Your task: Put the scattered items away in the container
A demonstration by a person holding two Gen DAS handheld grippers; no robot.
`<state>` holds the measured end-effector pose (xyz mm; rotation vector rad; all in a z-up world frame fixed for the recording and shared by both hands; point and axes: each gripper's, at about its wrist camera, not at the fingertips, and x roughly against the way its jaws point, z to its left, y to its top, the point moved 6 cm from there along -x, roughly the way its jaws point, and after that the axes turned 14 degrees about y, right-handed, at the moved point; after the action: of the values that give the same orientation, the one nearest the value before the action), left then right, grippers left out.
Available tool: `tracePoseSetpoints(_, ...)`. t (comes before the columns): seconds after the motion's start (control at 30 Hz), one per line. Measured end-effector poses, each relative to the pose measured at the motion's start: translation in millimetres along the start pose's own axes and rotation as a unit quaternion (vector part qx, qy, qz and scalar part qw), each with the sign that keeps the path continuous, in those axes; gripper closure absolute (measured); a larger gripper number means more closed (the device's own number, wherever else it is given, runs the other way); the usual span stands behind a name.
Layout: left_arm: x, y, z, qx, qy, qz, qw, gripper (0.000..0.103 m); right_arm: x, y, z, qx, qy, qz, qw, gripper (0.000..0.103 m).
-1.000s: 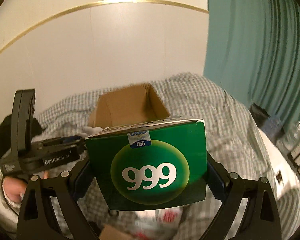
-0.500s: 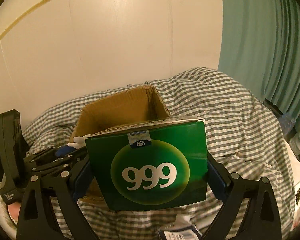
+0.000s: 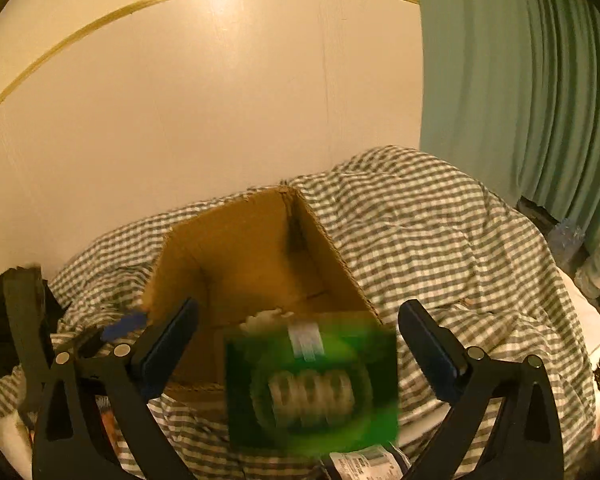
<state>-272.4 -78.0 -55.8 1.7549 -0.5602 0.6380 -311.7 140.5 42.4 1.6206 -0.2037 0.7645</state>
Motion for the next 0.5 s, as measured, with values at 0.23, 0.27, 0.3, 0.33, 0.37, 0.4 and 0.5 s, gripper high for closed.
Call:
tracePoseSetpoints(0.23, 10, -21, 4, -0.011, 0.01, 0.006, 0.9999, 0.019, -14, 9, 5, 0.01, 0.005, 0.002, 1.0, 0.003)
tracePoseSetpoints(0.27, 10, -23, 3, -0.015, 0.011, 0.01, 0.9998, 0.019, -7, 3, 5, 0.017, 0.006, 0.004, 1.0, 0.003)
tracePoseSetpoints(0.3, 10, -26, 1, -0.021, 0.01, 0.014, 0.9996, 0.019, 1, -5, 3, 0.026, -0.001, 0.006, 1.0, 0.003)
tracePoseSetpoints(0.33, 10, -30, -2, -0.029, 0.009, 0.019, 0.9994, 0.019, 9, -13, 1, 0.032, -0.012, 0.005, 0.999, 0.003)
tracePoseSetpoints(0.37, 10, -34, -7, -0.035, 0.007, 0.022, 0.9991, 0.019, 21, -21, -4, 0.036, -0.028, 0.002, 0.999, 0.003)
tracePoseSetpoints(0.4, 13, -38, -12, -0.044, 0.003, 0.026, 0.9987, 0.019, 32, -28, -8, 0.036, -0.04, -0.003, 0.999, 0.003)
tracePoseSetpoints(0.5, 19, -56, -25, -0.07, -0.004, 0.036, 0.9969, 0.012, 69, -45, -13, 0.023, -0.064, -0.023, 0.997, 0.003)
